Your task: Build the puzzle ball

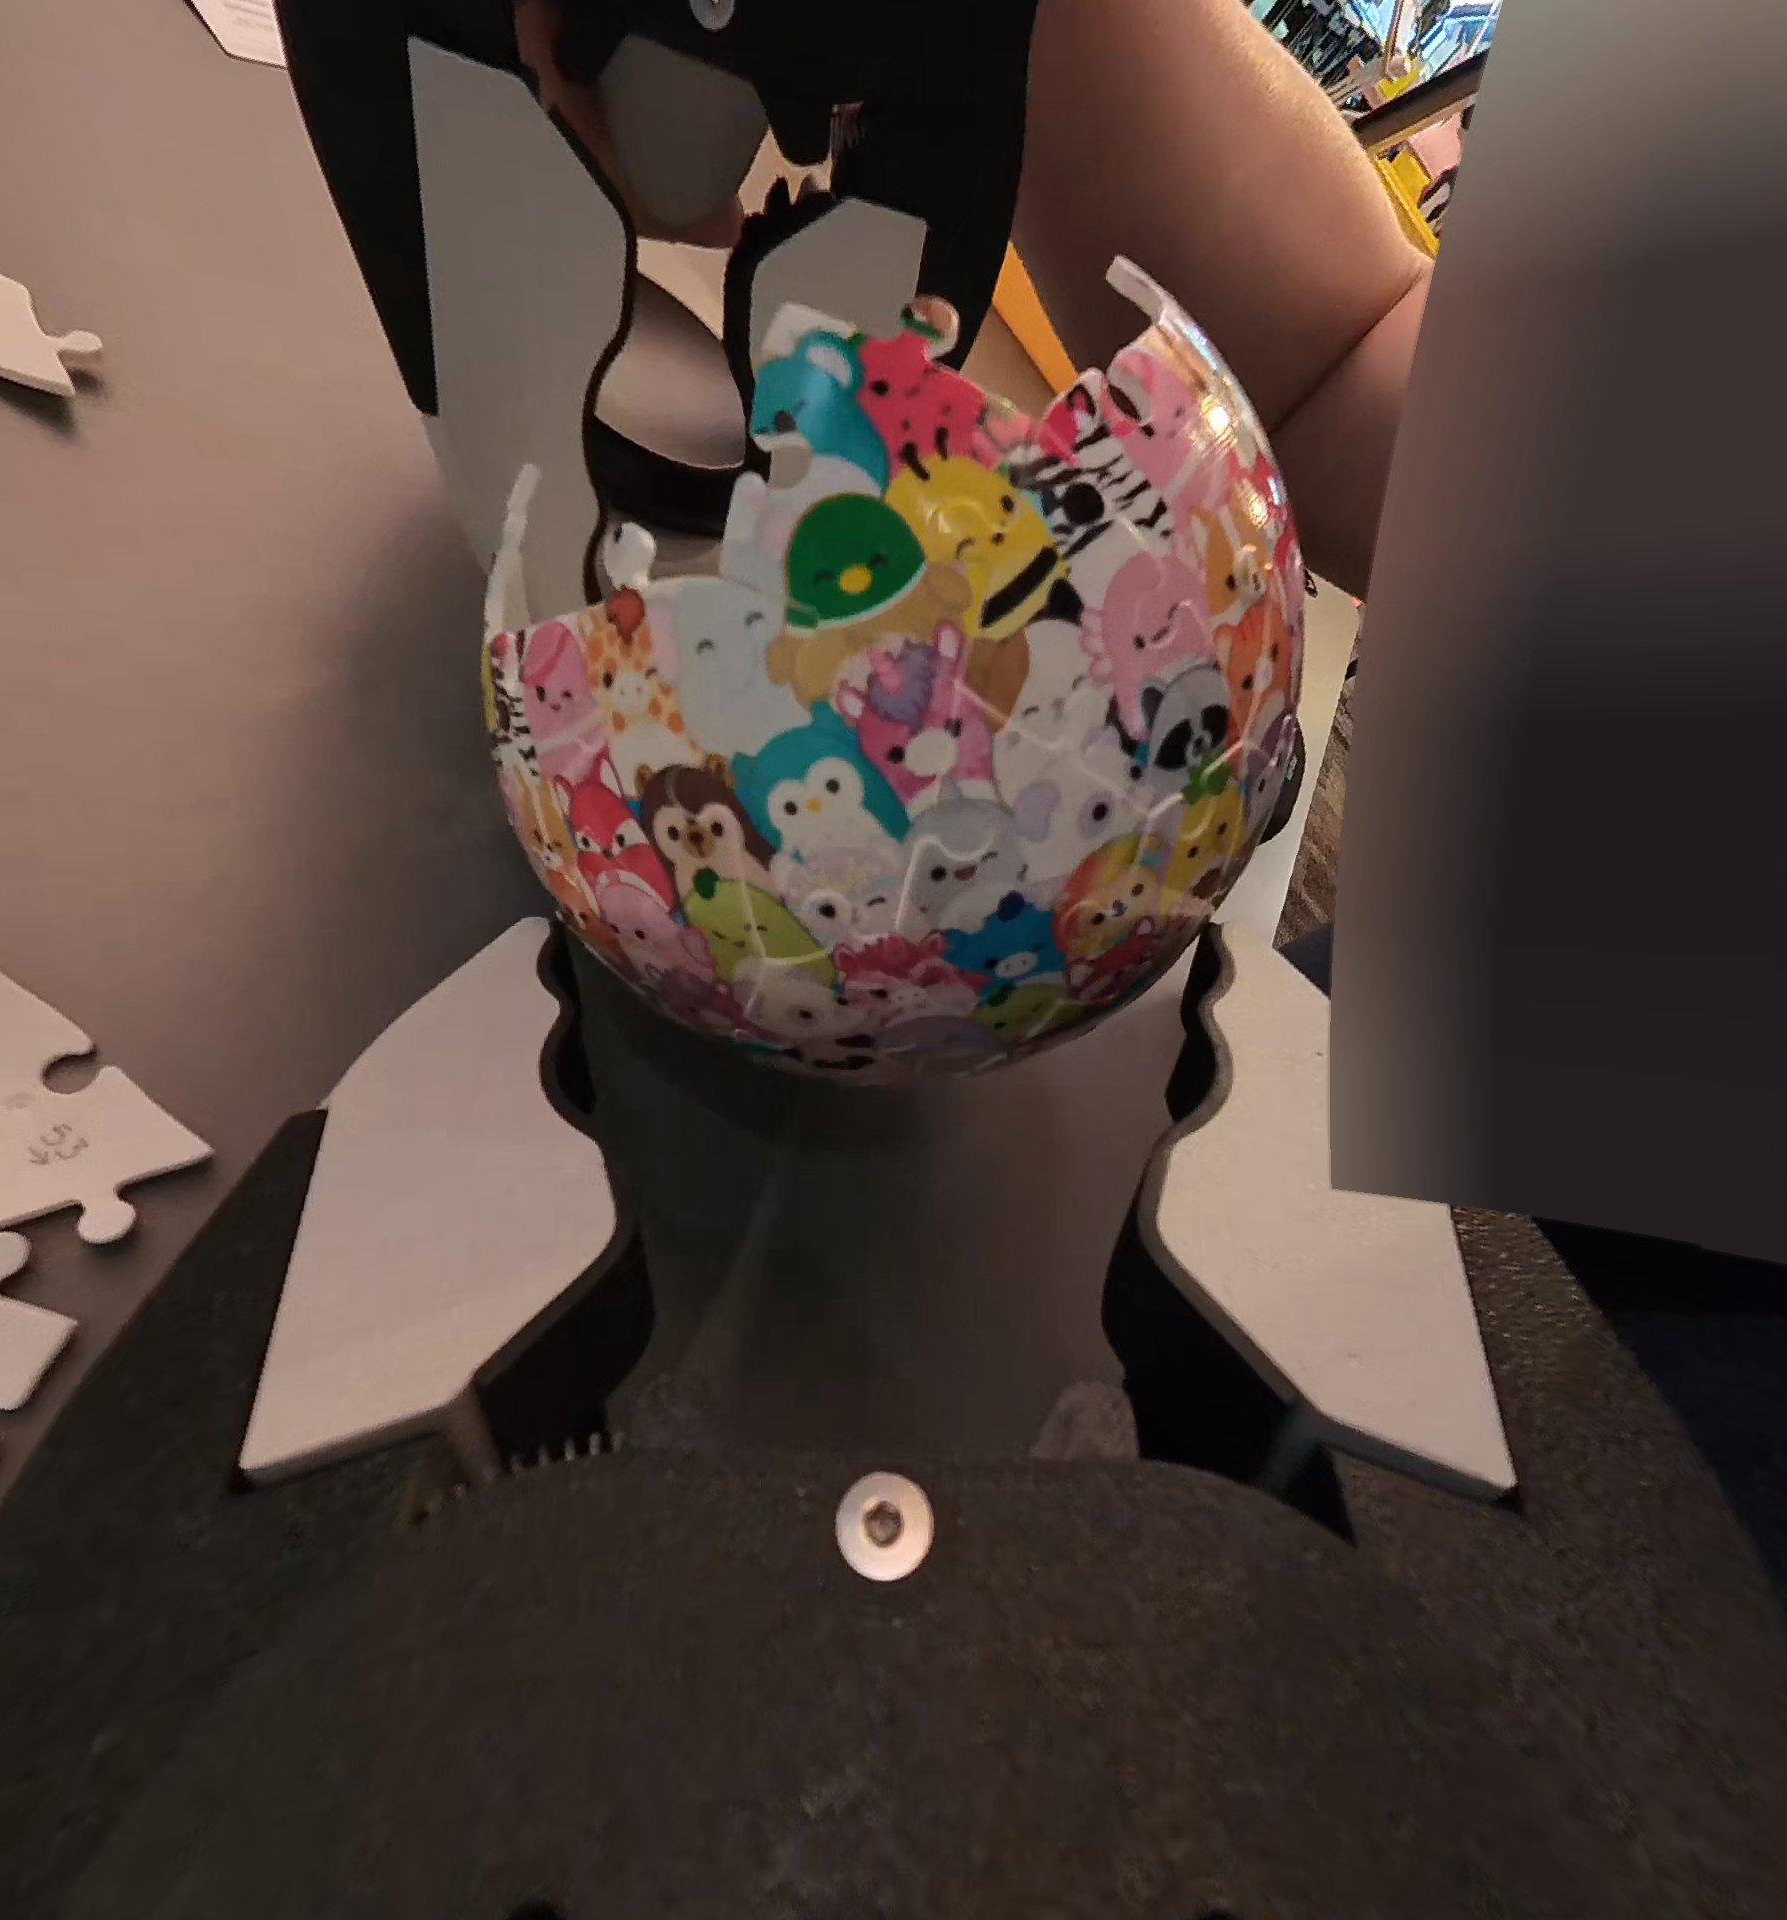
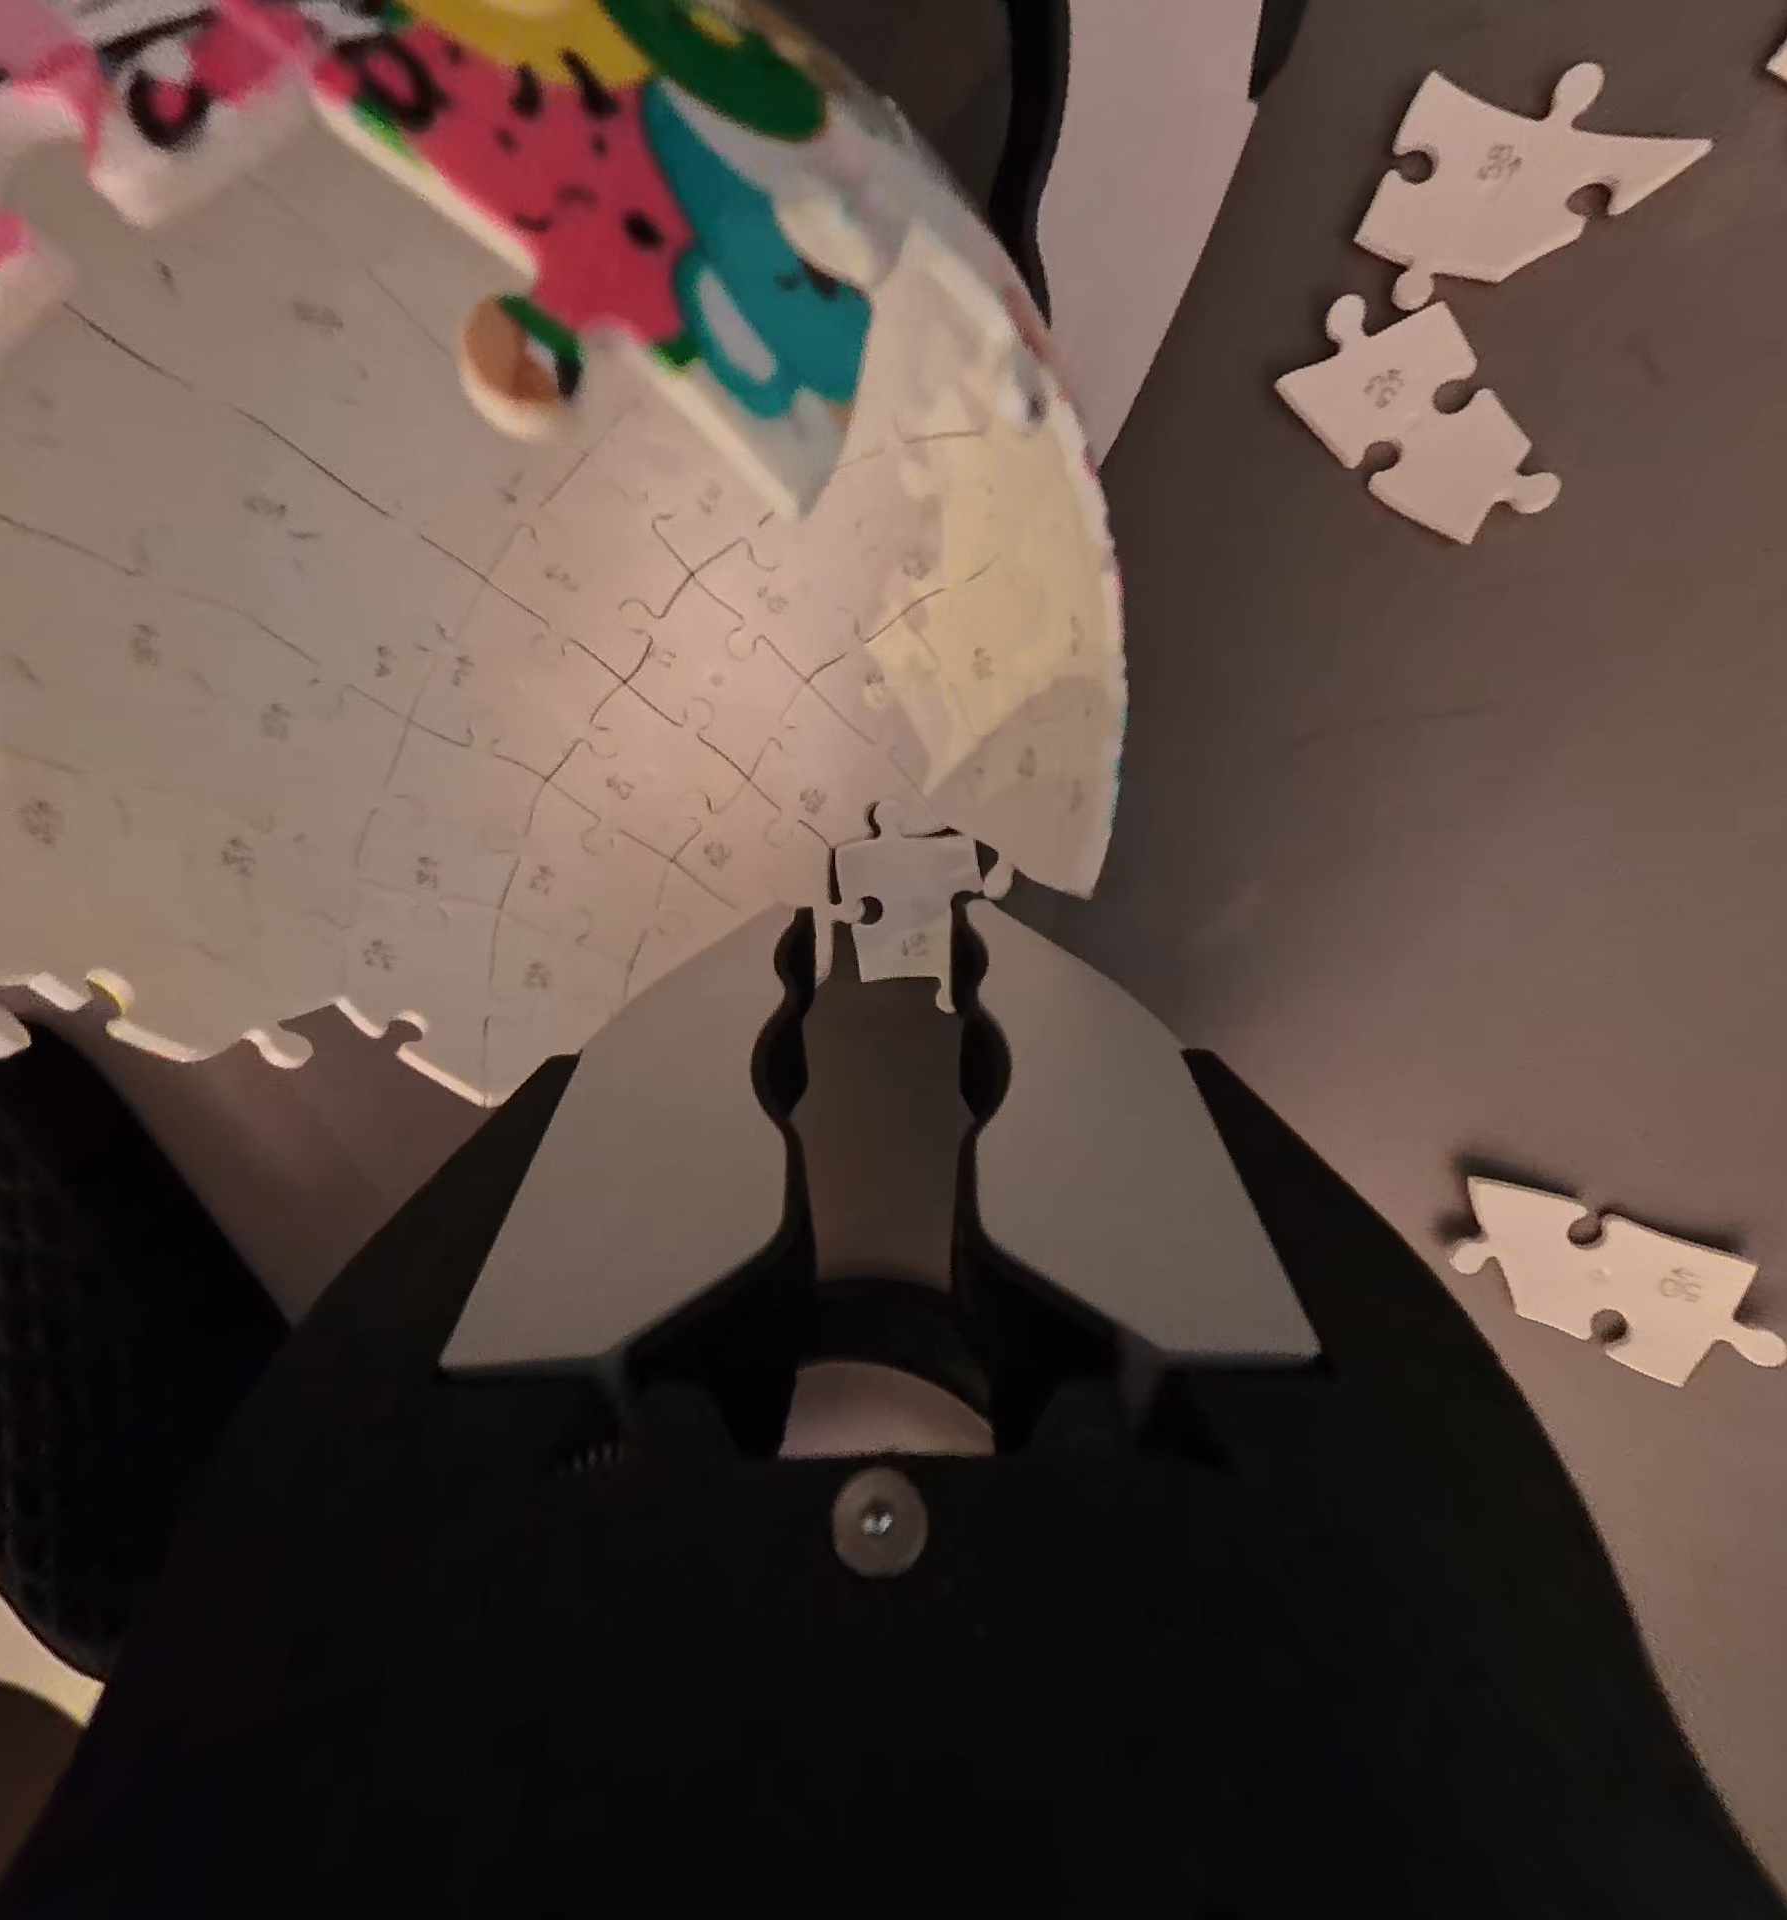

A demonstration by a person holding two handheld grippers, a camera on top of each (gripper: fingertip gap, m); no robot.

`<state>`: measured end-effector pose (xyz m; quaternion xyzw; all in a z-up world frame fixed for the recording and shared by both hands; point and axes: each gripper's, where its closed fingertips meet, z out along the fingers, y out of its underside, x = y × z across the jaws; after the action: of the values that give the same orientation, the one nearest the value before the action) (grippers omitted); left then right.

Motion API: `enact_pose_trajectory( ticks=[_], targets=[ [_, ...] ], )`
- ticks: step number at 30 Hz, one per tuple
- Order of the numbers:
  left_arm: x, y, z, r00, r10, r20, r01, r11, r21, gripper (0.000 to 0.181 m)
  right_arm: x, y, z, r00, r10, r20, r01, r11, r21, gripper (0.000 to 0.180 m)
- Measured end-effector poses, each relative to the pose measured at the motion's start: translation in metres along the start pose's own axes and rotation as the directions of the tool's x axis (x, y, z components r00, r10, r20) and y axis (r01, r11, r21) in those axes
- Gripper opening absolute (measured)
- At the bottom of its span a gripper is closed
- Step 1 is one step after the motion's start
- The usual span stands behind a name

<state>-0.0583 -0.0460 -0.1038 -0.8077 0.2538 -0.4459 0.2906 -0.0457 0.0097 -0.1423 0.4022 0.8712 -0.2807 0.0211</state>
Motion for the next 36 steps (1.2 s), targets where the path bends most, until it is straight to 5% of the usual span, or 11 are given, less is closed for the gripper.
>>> enact_pose_trajectory(
  ticks=[7, 24, 36],
  targets=[
    [-0.001, -0.003, 0.001, 1.000, -0.008, 0.004, 0.008, 1.000, 0.003, 0.109, -0.005, -0.005, -0.006, 0.998, 0.023, 0.064, -0.028, 0.996, 0.082, 0.002],
    [-0.005, -0.015, 0.003, 1.000, -0.006, 0.004, 0.005, 0.998, 0.060, 0.109, 0.001, 0.001, 0.009, 0.999, -0.033, -0.011, 0.033, 0.999, -0.015, 0.001],
    [-0.019, 0.002, 0.014, 0.902, 0.291, 0.319, -0.274, 0.957, -0.097, 0.135, 0.003, 0.001, 0.010, 1.000, 0.009, -0.015, -0.010, 1.000, -0.022, 0.002]
  ],
)
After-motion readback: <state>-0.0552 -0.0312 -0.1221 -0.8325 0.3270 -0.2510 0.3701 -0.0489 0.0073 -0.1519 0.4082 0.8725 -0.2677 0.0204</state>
